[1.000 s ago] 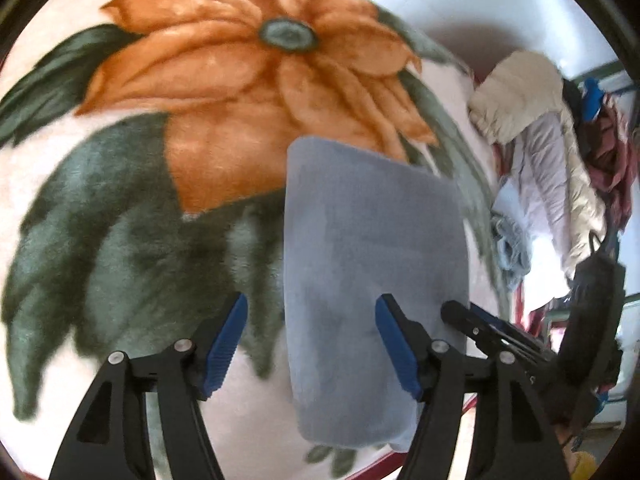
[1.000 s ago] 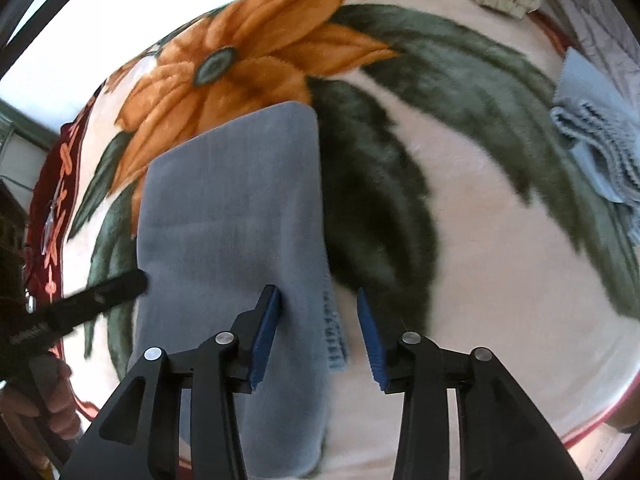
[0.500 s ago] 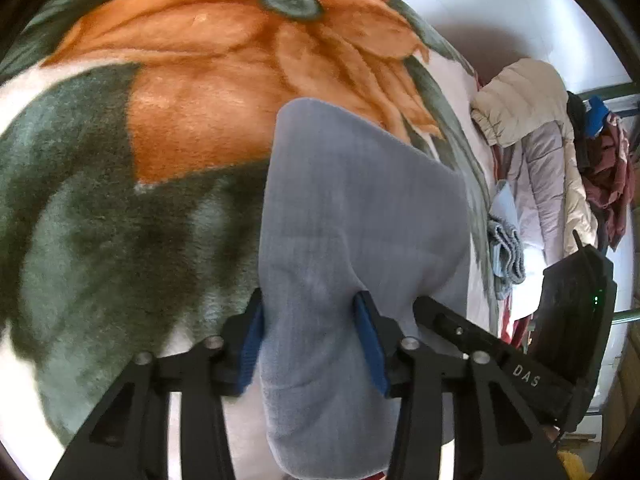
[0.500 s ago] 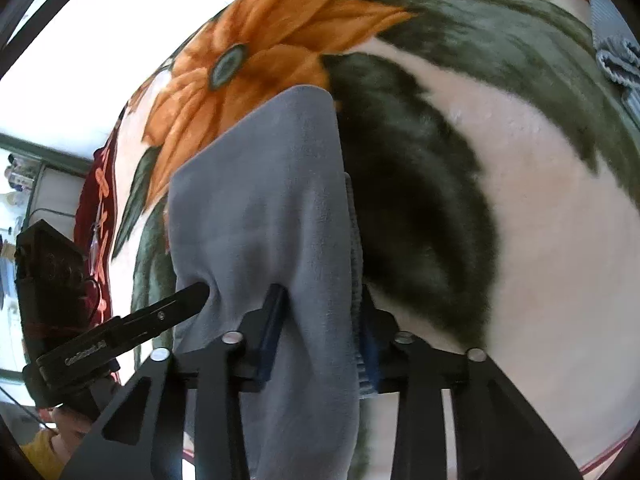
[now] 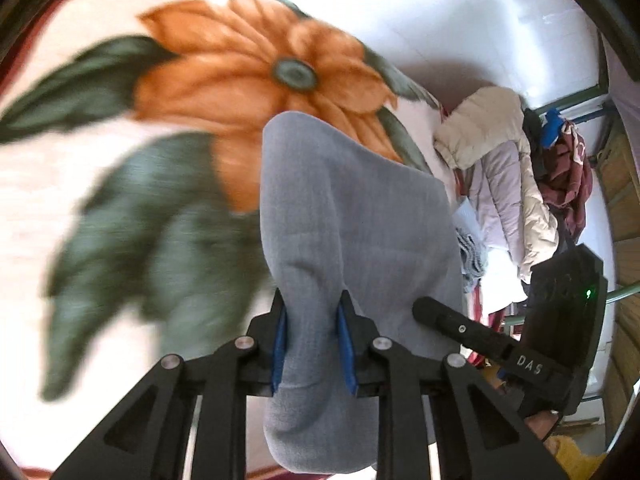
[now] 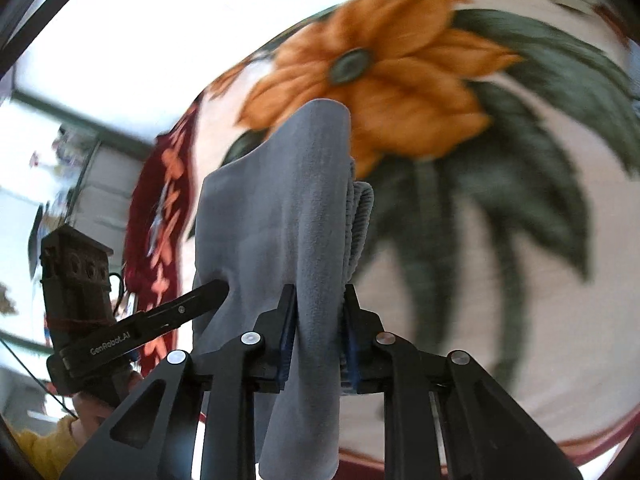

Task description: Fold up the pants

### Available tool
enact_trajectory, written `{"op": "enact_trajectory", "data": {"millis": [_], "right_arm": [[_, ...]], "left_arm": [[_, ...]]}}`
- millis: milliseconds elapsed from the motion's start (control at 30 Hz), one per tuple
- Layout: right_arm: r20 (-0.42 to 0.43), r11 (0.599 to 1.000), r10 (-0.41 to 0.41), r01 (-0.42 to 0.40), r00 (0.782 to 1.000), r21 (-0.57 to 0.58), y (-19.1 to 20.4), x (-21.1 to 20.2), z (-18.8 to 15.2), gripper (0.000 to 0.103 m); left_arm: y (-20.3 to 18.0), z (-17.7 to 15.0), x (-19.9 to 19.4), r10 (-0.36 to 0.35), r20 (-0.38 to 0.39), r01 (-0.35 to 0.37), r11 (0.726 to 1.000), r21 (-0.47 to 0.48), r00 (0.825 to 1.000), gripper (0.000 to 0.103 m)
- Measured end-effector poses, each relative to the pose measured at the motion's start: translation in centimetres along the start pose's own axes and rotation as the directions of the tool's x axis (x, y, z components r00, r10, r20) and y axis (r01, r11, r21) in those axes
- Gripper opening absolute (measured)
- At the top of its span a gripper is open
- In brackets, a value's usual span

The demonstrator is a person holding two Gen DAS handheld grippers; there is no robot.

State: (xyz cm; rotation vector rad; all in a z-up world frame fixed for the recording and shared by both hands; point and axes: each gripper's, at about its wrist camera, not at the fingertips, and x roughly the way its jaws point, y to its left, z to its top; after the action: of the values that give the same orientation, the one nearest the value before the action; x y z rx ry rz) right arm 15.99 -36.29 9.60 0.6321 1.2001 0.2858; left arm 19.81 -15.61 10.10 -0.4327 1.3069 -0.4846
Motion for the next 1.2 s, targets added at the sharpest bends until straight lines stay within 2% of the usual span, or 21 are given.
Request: {"op": "enact_trajectory", "data": {"millis": [167, 367, 467, 533, 600, 633, 700, 800, 900, 1000, 1067, 1200], "right_arm": [[-0.060, 0.998, 0.044, -0.047, 0.997, -0.041, 6.0, 5.7, -1.7, 0.022], [-0.098, 0.994, 0.035, -0.045, 0.995, -0.103, 11.6, 11.9, -2.1, 0.022], [-0.116, 0.992, -0.006, -0.009, 0.993, -0.129, 12.3, 14.2, -2.2, 0.023], [-0.128, 0.986, -0.072, 0.052, 0.989, -0.156, 12.6, 15.9, -2.0, 0.022], [-0.111, 0.973, -0.164, 0.142, 0.980, -0.185, 12.4, 16.8, -1.9, 0.022], [-0.111, 0.975, -0.161, 0.141, 0.981, -0.172, 12.2, 16.9, -1.7, 0.023], [-0.110, 0.981, -0.157, 0.142, 0.982, -0.131, 12.0, 16.2, -1.5, 0.023], [-0.067, 0.971, -0.187, 0.174, 0.980, -0.162, 13.2, 14.4, -2.1, 0.023], [-0.061, 0.975, -0.157, 0.145, 0.986, -0.167, 14.4, 12.6, -3.0, 0.023], [-0.077, 0.972, -0.146, 0.129, 0.986, -0.198, 16.1, 12.2, -4.4, 0.023], [-0.099, 0.967, -0.148, 0.123, 0.984, -0.224, 16.9, 12.8, -5.5, 0.023], [-0.138, 0.951, -0.206, 0.166, 0.969, -0.261, 16.7, 14.6, -7.0, 0.023]], "left_arm": [[5.9, -1.1, -5.1, 0.090, 0.033, -0.090, 0.996, -0.025, 0.995, 0.023], [13.0, -0.5, -8.7, 0.179, 0.047, -0.177, 0.984, -0.037, 0.983, 0.023], [15.3, 0.1, -8.8, 0.201, 0.039, -0.201, 0.980, -0.011, 0.979, 0.024], [16.5, 0.4, -8.1, 0.223, 0.022, -0.223, 0.975, 0.008, 0.975, 0.026], [17.5, 0.5, -6.9, 0.276, -0.007, -0.276, 0.960, 0.051, 0.961, 0.026], [18.0, 0.5, -6.4, 0.298, -0.024, -0.296, 0.953, 0.069, 0.954, 0.029], [18.8, 0.2, -6.1, 0.282, -0.037, -0.280, 0.958, 0.063, 0.959, 0.030], [18.7, 0.0, -7.3, 0.276, -0.034, -0.274, 0.960, 0.055, 0.961, 0.031], [17.5, -0.4, -9.4, 0.287, -0.003, -0.286, 0.955, 0.082, 0.958, 0.031], [16.3, -0.9, -11.1, 0.254, 0.020, -0.254, 0.962, 0.099, 0.967, 0.031], [15.6, -1.4, -11.3, 0.209, 0.012, -0.209, 0.971, 0.114, 0.978, 0.020], [15.0, -2.6, -9.7, 0.176, -0.037, -0.170, 0.976, 0.135, 0.984, 0.015]]}}
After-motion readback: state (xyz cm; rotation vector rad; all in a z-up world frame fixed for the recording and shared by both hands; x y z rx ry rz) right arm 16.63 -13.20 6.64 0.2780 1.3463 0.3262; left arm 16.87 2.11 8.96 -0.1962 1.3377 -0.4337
